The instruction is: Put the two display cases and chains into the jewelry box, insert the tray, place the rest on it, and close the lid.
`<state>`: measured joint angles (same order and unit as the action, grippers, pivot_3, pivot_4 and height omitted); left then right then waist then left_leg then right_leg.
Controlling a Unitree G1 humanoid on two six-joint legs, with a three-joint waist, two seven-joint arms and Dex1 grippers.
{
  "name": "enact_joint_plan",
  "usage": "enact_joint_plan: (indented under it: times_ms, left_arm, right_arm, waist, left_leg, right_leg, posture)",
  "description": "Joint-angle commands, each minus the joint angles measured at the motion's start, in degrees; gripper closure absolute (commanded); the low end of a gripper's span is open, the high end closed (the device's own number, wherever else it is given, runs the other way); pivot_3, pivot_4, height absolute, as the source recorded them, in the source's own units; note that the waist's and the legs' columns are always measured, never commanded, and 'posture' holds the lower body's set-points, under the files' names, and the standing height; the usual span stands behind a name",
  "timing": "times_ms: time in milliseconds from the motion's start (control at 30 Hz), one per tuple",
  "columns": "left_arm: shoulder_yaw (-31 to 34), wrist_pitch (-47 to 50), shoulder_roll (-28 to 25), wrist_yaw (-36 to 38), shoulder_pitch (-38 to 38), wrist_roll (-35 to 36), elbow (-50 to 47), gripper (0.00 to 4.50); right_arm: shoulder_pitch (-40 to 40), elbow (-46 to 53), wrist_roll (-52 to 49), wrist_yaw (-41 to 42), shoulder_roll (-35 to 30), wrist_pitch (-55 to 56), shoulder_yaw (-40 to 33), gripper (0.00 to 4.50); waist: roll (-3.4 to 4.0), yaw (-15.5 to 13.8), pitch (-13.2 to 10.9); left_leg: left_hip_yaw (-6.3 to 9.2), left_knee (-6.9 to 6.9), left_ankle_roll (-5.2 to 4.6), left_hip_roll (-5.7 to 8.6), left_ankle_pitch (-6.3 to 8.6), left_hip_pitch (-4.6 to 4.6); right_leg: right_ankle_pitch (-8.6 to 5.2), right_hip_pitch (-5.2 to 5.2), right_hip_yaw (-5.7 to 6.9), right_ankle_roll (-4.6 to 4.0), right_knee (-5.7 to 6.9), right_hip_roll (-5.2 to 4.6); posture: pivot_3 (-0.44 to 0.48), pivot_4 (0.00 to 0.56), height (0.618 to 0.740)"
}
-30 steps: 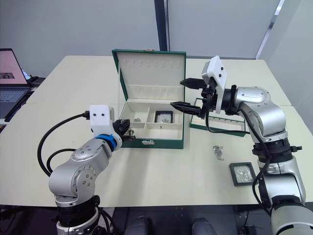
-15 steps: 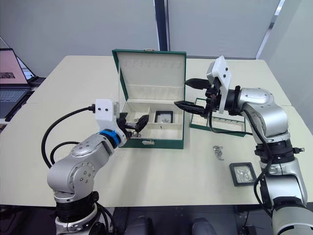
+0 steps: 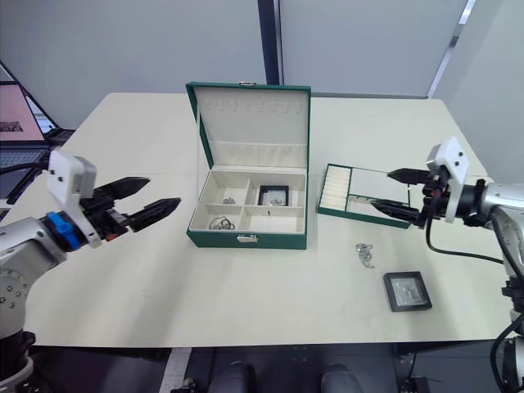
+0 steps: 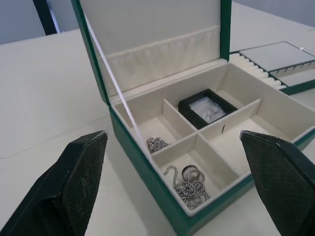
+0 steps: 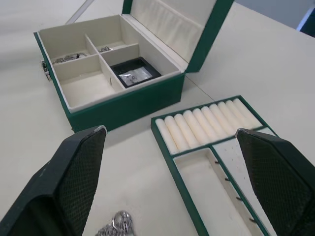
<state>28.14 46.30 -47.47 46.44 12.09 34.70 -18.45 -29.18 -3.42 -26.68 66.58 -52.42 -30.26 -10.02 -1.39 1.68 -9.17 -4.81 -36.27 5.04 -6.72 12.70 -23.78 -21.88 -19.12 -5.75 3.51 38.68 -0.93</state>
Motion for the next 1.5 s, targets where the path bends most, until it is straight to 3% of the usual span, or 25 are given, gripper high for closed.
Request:
enact_joint_plan:
  times_ms: [33, 467, 867, 1233, 1400, 1500]
  left_arm:
    - [3.8, -5.2, -2.7, 3.3, -2.2, -1.4, 5.3, 0.02]
    - [7.5, -16.3, -4.8, 6.3, -8.7, -4.9, 19.5, 0.02]
    - [7.1, -18.1, -3.6, 4.6, -10.0, -4.1, 20.6, 0.02]
    - [5.4, -16.5, -3.5, 7.4, -10.6, -0.3, 15.4, 0.02]
    - [-1.2, -14.5, -5.7, 11.3, -6.8, 1.4, 8.9, 0.02]
    - [-7.1, -14.6, -5.2, 14.0, -3.6, 2.8, 2.9, 0.02]
  right_arm:
    - [2.6, -2.0, -1.6, 1.1, -1.5, 1.6, -4.8, 0.00]
    - [12.5, -9.0, -0.8, -2.4, -0.4, 6.7, -10.2, 0.00]
    - [12.2, -14.0, 0.9, -2.5, -0.5, 10.6, -9.0, 0.00]
    - [10.4, -13.9, -0.6, 2.3, -2.3, 8.8, -8.3, 0.00]
    - [11.4, -6.8, -1.5, 9.4, -5.8, 7.2, -5.6, 0.00]
    - [13.1, 2.3, -4.5, 11.3, -7.4, 4.1, -6.0, 0.00]
  waist:
    - [0.00, 0.0, 0.0]
    - [0.01, 0.1, 0.0]
    - [0.01, 0.1, 0.0]
    - [0.01, 0.1, 0.0]
    - [0.03, -0.1, 0.0]
    - [0.05, -0.1, 0.0]
  left_leg:
    - [0.00, 0.00, 0.00, 0.00, 0.00, 0.00]
    - [-0.05, 0.16, 0.00, 0.00, 0.00, 0.02]
    - [-0.06, 0.16, 0.00, 0.00, 0.00, 0.02]
    - [-0.06, 0.14, 0.00, 0.00, 0.00, 0.03]
    - [-0.04, 0.11, 0.01, 0.00, -0.01, 0.04]
    - [-0.04, 0.11, 0.01, 0.01, -0.01, 0.03]
  right_leg:
    - [0.00, 0.00, 0.00, 0.00, 0.00, 0.00]
    - [0.00, -0.04, -0.01, 0.00, -0.06, -0.01]
    - [0.00, -0.03, 0.00, 0.00, -0.05, -0.01]
    - [0.00, -0.02, 0.00, 0.00, -0.02, -0.01]
    - [0.00, -0.01, 0.03, 0.00, 0.05, -0.01]
    - [0.00, 0.00, 0.01, 0.00, 0.05, 0.00]
  posture:
    - [0.000, 0.150, 0.740]
    - [0.000, 0.150, 0.740]
    - [0.000, 0.150, 0.740]
    - [0.000, 0.150, 0.740]
    - [0.000, 0.150, 0.740]
    - [0.000, 0.150, 0.740]
